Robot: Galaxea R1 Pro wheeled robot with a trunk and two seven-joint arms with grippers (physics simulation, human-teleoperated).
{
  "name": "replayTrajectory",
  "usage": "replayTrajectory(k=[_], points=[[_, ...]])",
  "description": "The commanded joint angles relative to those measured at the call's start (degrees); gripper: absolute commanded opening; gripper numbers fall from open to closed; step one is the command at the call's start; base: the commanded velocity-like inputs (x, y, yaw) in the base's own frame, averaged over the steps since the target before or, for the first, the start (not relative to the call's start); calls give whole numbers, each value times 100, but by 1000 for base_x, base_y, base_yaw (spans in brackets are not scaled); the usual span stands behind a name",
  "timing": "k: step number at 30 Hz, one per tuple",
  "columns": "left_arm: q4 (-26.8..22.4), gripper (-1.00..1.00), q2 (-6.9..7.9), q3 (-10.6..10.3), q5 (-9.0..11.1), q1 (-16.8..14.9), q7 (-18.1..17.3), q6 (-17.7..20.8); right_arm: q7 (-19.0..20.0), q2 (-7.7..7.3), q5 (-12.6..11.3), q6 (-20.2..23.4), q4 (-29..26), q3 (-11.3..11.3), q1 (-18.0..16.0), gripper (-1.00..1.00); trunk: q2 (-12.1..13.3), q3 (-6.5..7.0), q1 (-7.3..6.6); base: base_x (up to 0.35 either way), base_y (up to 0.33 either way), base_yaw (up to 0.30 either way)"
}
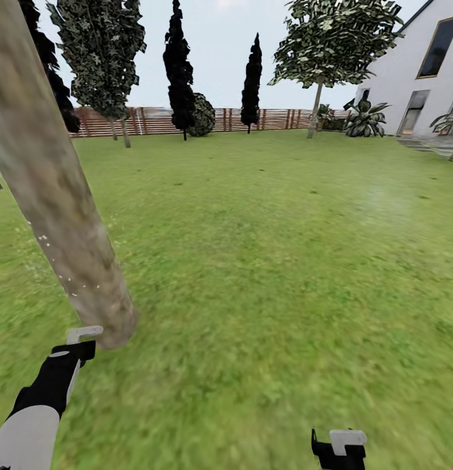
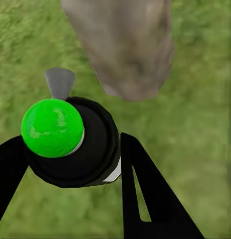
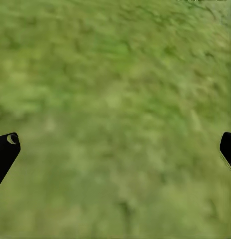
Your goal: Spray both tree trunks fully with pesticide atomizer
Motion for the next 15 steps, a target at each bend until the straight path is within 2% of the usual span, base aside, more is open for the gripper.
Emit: replayTrajectory(k=[1,12,15], points=[[0,-100,0,0,2,0,0,-2,0,1,0,0,0,0,0,100,0,0,0,96,-273,184],[5,-100,-2,-5,7,3,0,-4,0,2,0,0,0,-1,0,100,0,0,0,62,-271,265],[8,-100,-8,-9,8,0,-3,-4,0,0,0,0,0,-1,0,100,0,0,0,187,-232,44]])
